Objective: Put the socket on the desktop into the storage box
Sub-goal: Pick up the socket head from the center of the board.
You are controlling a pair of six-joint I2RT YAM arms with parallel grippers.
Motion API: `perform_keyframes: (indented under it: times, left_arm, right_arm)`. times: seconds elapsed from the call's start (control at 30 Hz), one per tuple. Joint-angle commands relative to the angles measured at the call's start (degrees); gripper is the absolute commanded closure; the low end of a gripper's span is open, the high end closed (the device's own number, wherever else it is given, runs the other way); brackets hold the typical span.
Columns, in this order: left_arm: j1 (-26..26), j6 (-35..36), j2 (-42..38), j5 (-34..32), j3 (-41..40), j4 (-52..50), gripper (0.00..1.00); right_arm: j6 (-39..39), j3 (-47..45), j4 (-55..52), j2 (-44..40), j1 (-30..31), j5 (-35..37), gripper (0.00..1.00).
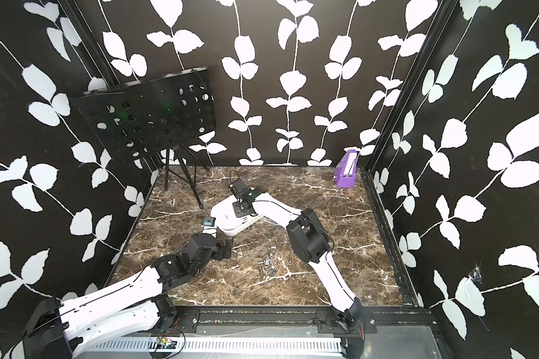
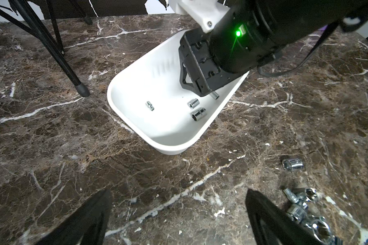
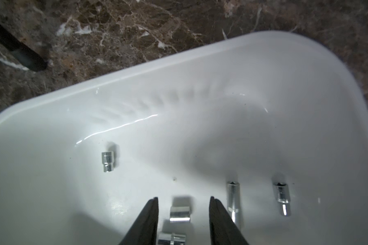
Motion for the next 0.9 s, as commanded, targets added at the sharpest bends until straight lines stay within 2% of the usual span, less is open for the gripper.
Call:
perform_keyframes:
  times: [0.0,0.1,0.23,0.43,0.63,0.77,0.87]
  left_arm:
    - [0.1,1.2,-1.4,2.0,-0.6,1.4,0.01]
    - [0.1,2.0,-1.6,5.0,-1.1,3.3,0.01]
    - [0.1,3.2,-1.5,9.2,-1.5,5.6,0.02]
    - [0.1,4.2,-1.3,12.0,-1.8,7.4,0.02]
    - [0.1,6.6,1.4,24.1,-0.7,10.8,0.02]
    - [0.1,6.8,4.9,27.3,0.7,10.7,0.02]
    - [0.1,6.9,8.4,28.1,1.9,10.2,0.02]
  right_arm:
    - [-0.1,-0.1,-0.6,-5.4,0.2,-0.1,0.53]
    - [-0.9,-7.3,1.7,-12.6,0.2,0.6,0.52]
    - [-2.5,-21.6,6.1,-25.6,0.2,2.5,0.51]
    - [-6.6,-46.6,9.8,-47.6,0.2,4.5,0.49]
    - [-9.4,-70.5,16.0,-65.9,0.2,6.3,0.44]
    - [-10.1,-80.0,21.1,-72.3,-0.1,6.3,0.39]
    - [-9.9,-82.6,25.4,-72.7,-0.7,2.2,0.38]
